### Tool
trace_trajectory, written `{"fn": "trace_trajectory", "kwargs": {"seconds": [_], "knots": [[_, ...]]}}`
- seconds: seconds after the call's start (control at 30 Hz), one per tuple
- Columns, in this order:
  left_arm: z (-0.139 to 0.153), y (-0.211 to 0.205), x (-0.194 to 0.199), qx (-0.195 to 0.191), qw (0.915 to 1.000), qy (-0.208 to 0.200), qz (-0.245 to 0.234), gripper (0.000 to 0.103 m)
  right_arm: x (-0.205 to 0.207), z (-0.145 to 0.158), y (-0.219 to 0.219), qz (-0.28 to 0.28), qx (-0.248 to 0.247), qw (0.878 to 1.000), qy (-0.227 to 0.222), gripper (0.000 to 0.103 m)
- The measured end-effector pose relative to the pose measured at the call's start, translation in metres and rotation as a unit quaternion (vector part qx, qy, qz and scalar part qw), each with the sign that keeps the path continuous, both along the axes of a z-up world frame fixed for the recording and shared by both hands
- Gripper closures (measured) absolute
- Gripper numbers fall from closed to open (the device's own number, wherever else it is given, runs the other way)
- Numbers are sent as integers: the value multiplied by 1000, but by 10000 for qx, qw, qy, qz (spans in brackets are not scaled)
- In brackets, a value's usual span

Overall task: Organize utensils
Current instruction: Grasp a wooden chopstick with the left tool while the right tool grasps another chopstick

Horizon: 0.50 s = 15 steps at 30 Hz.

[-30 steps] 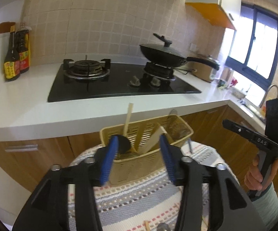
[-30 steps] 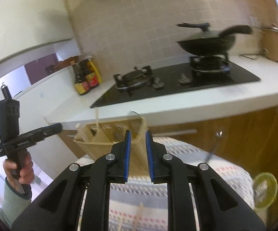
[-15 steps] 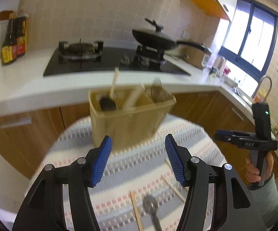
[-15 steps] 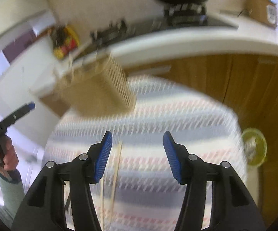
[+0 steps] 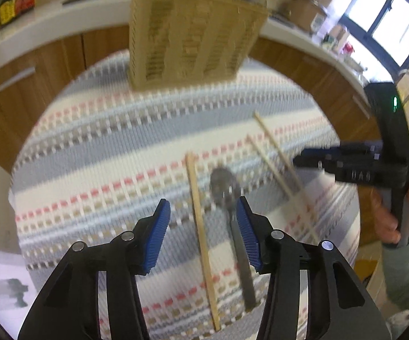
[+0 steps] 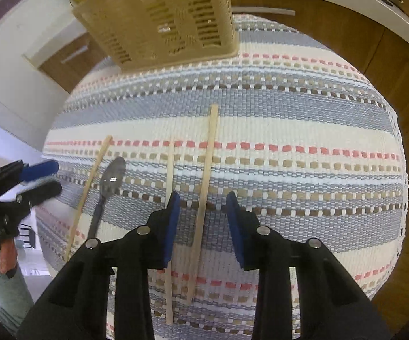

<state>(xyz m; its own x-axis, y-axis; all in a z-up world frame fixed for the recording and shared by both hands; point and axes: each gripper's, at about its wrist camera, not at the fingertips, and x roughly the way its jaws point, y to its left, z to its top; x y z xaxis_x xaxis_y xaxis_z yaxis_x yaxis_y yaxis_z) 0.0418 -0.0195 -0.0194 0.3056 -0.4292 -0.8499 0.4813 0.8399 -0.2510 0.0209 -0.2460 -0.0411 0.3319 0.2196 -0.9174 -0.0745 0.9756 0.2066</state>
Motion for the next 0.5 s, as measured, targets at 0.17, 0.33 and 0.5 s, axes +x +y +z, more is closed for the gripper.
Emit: {"fn": "trace_trajectory", "kwargs": {"seconds": [0.17, 0.33, 0.5], "knots": [[-15, -8, -5, 337, 9992, 135, -160, 65, 3, -5, 13, 84, -424, 9990, 140, 78], [-28, -22, 0, 766, 9962, 256, -323, 77, 14, -14, 25, 176, -646, 9971, 354, 82], [-35, -36, 6, 1055, 9925, 354, -510, 78, 26, -16, 35, 283, -745, 9951, 593, 83]]}}
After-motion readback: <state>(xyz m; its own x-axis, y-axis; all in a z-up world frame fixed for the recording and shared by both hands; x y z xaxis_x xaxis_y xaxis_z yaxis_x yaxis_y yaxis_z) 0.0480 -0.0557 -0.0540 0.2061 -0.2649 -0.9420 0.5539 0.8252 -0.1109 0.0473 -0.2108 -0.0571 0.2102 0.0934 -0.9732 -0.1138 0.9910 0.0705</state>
